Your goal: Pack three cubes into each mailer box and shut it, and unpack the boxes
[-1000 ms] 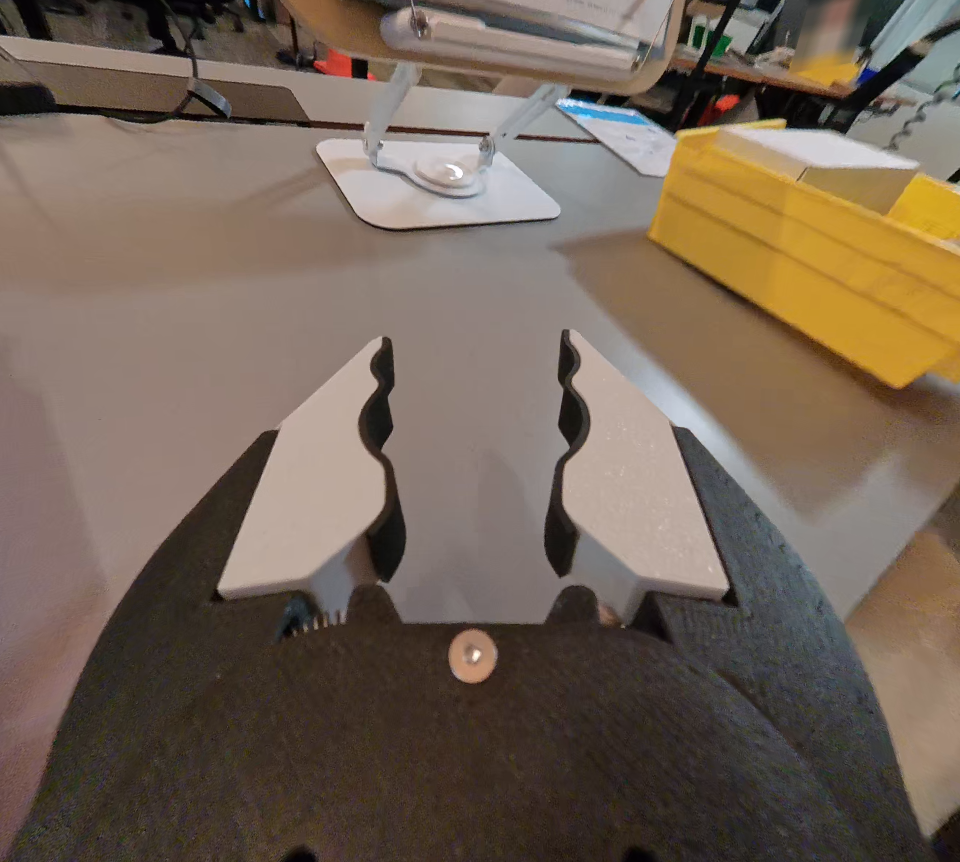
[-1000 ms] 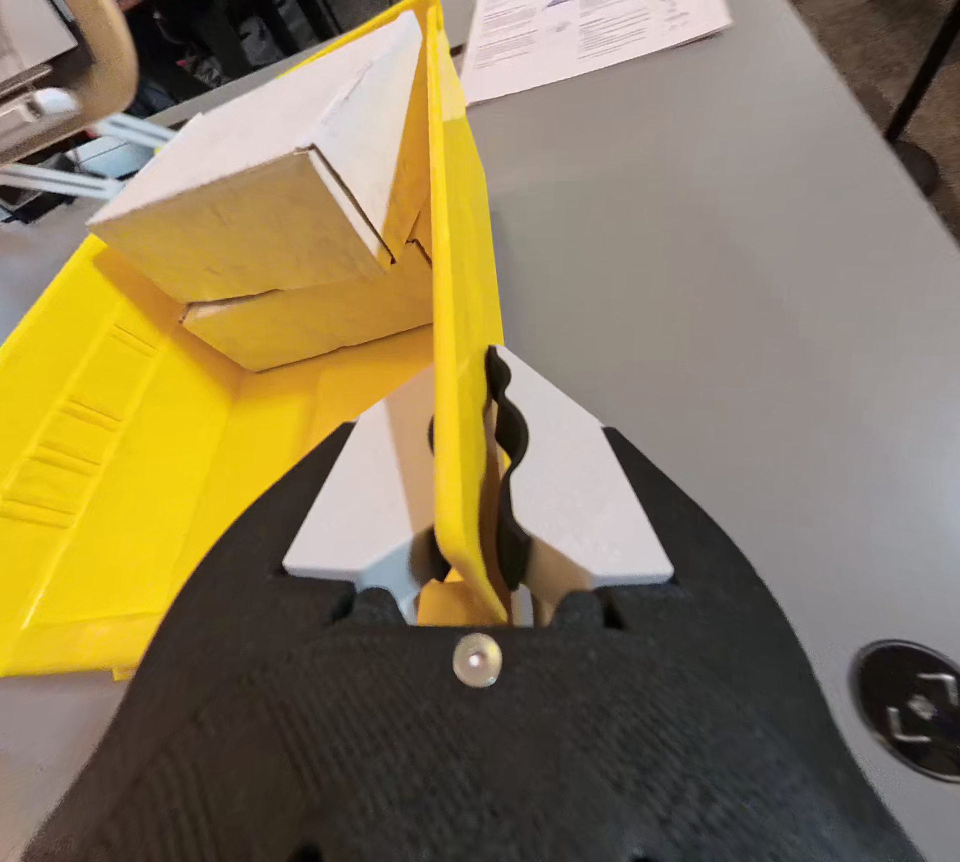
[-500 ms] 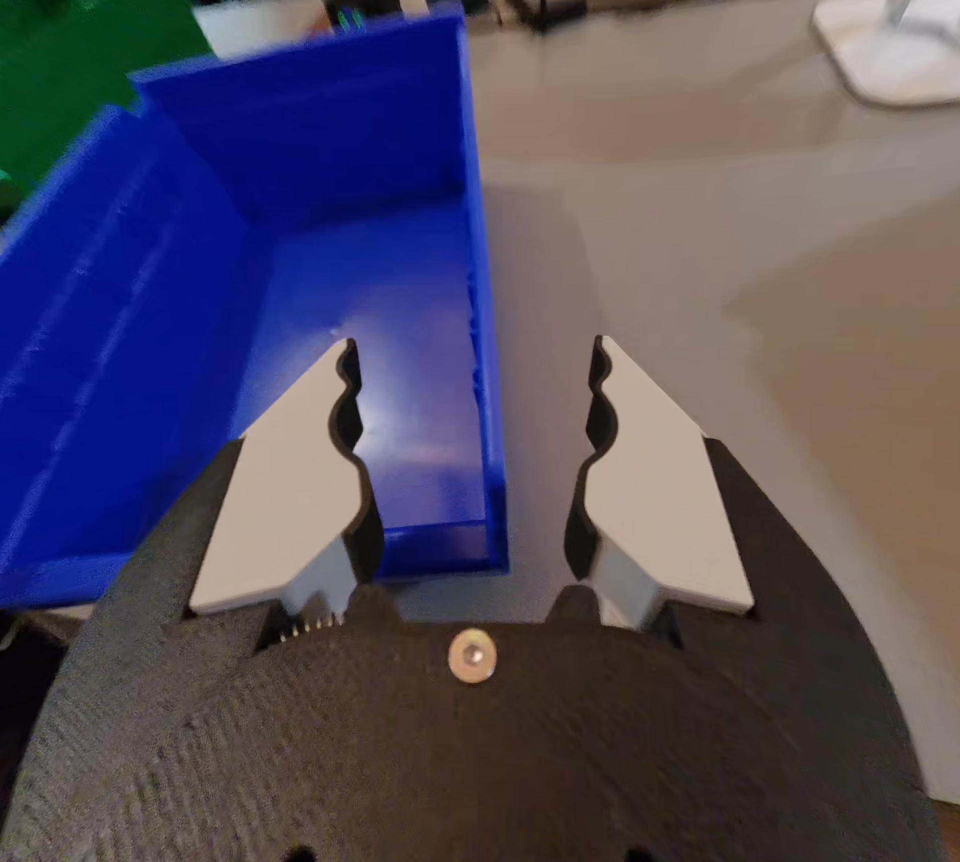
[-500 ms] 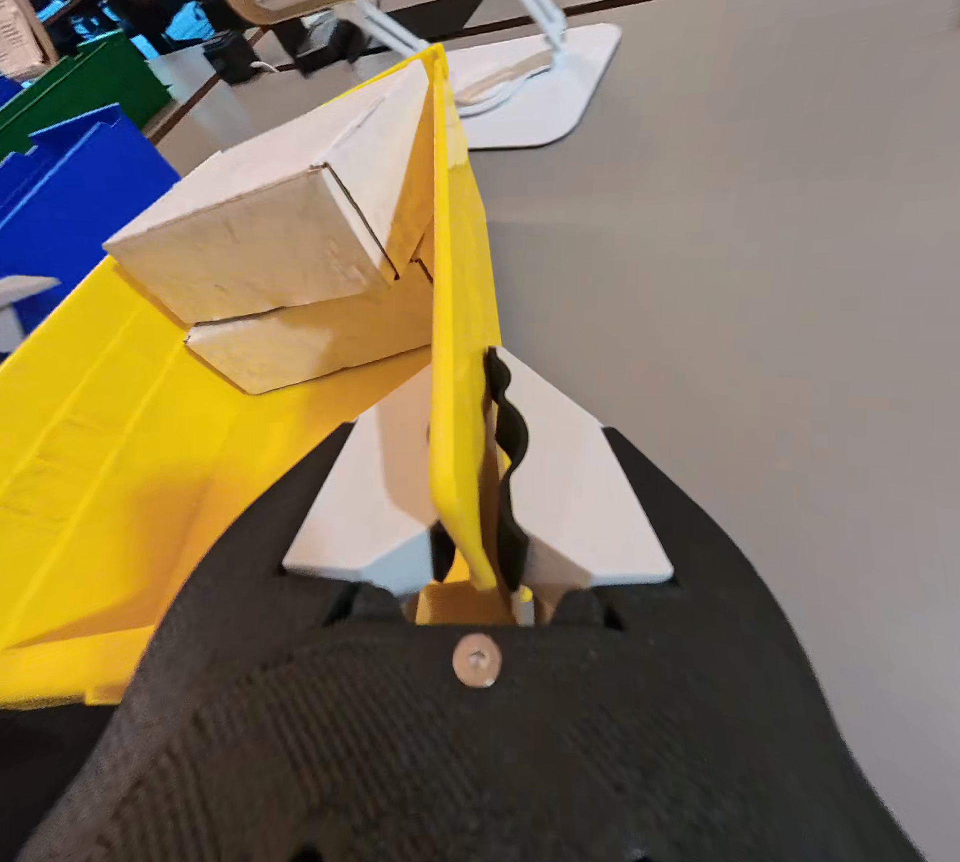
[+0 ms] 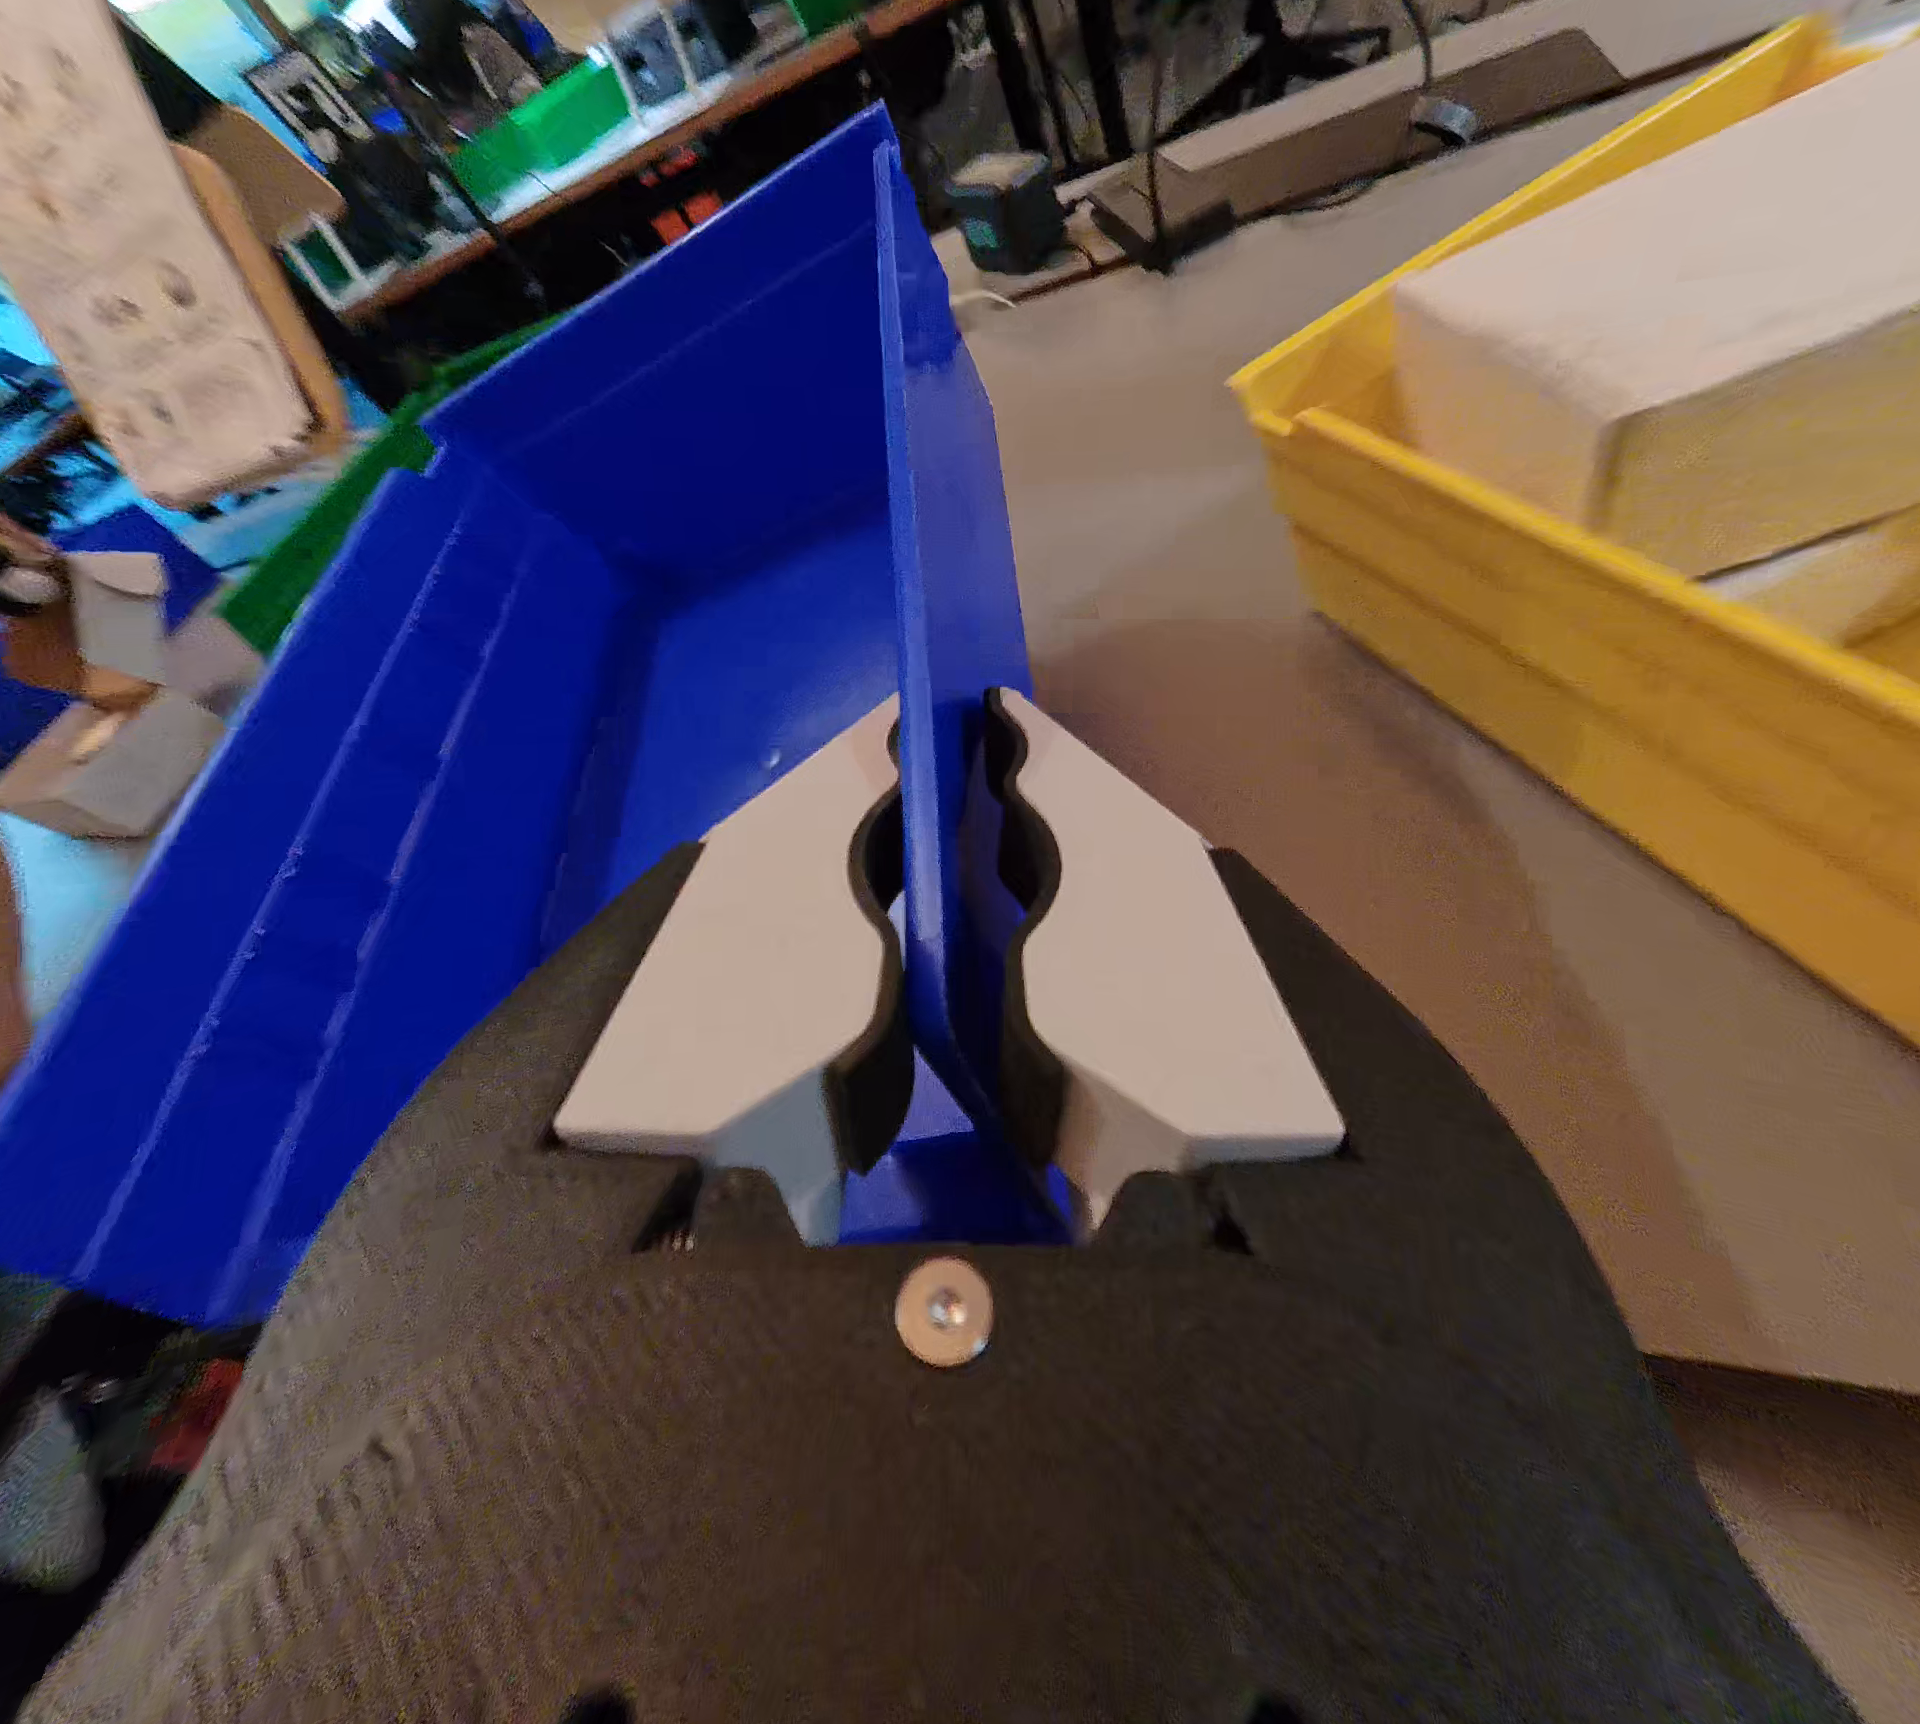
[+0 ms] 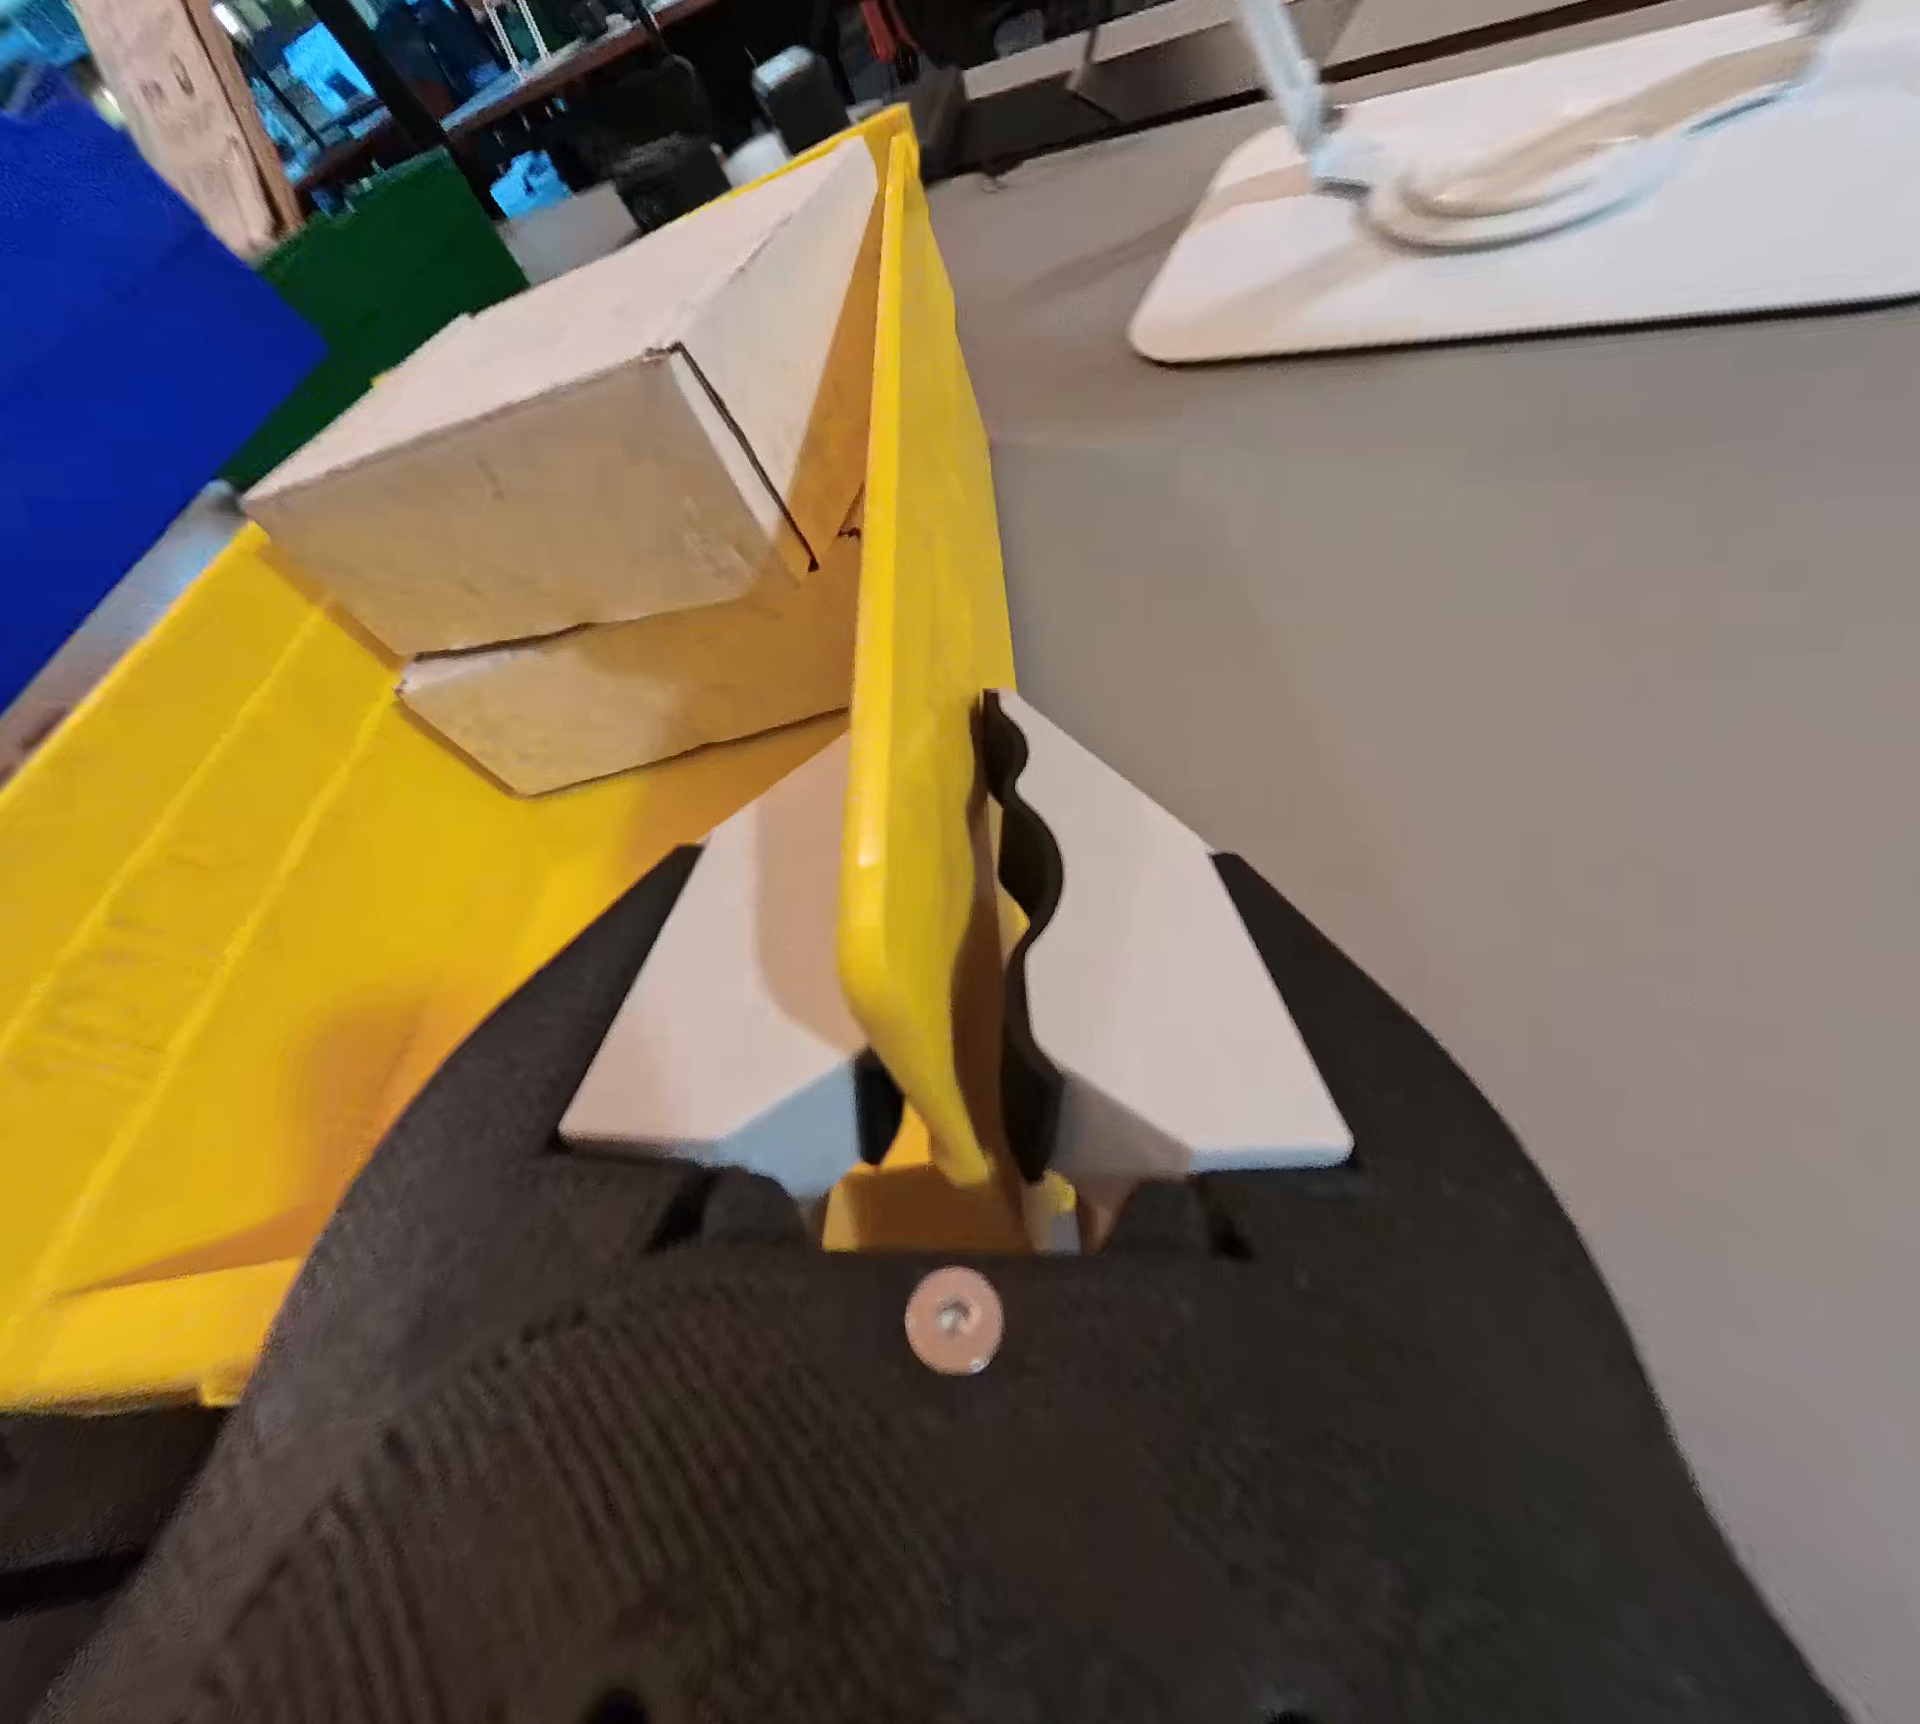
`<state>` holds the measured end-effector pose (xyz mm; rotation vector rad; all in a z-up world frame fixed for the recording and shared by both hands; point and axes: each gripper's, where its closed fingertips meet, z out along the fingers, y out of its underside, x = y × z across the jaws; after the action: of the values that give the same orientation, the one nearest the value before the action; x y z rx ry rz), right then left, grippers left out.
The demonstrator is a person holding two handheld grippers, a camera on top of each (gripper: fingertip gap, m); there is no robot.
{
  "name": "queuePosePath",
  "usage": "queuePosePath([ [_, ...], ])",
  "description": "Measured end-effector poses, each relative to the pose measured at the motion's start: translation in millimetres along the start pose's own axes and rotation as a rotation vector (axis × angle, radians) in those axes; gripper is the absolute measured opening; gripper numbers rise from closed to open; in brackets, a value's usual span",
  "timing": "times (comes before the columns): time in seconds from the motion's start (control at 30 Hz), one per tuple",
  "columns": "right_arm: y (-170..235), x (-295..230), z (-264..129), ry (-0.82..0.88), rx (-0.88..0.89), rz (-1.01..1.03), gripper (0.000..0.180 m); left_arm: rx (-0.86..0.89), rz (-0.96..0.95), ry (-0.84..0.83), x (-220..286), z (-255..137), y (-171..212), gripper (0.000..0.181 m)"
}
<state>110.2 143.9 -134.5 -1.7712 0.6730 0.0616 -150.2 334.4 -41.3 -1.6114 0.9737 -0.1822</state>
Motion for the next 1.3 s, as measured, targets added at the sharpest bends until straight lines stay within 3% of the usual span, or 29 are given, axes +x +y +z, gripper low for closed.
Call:
queuePosePath([
  [0.13, 10, -71, 49, -0.053, 0.006, 0.049, 0.03, 0.076, 0.033, -0.121, -37, -41, -28, 0.003],
  [0.23, 23, -128, 76, -0.095, -0.016, -0.041, 0.041, 0.13, 0.021, -0.157, -51, -62, -40, 0.001],
  [0.4, 38, -200, 108, -0.159, -0.031, -0.107, 0.059, 0.144, -0.007, -0.126, -52, -69, -35, 0.001],
  [0.57, 56, -247, 106, -0.325, -0.099, -0.23, 0.082, 0.128, -0.033, -0.067, -45, -60, -26, 0.0],
  [0.67, 45, -248, 79, -0.428, -0.05, -0.292, 0.08, 0.136, -0.027, -0.058, -40, -60, -28, 0.0],
  [0.77, 12, -212, 40, -0.435, 0.052, -0.321, 0.075, 0.164, -0.009, -0.035, -27, -68, -40, 0.0],
  [0.9, -34, -115, -22, -0.32, 0.149, -0.365, 0.075, 0.24, 0.016, 0.094, 23, -90, -71, 0.0],
  [1.0, -56, -19, -75, -0.144, 0.19, -0.37, 0.074, 0.312, 0.035, 0.301, 95, -108, -90, 0.0],
  [1.1, -69, 60, -136, -0.012, 0.217, -0.25, 0.073, 0.345, 0.077, 0.562, 191, -129, -92, 0.001],
  [1.2, -82, 104, -194, 0.033, 0.336, -0.108, 0.07, 0.364, 0.188, 0.706, 273, -148, -84, 0.002],
  [1.3, -84, 124, -228, 0.049, 0.43, -0.044, 0.063, 0.354, 0.296, 0.768, 326, -157, -73, 0.001],
])
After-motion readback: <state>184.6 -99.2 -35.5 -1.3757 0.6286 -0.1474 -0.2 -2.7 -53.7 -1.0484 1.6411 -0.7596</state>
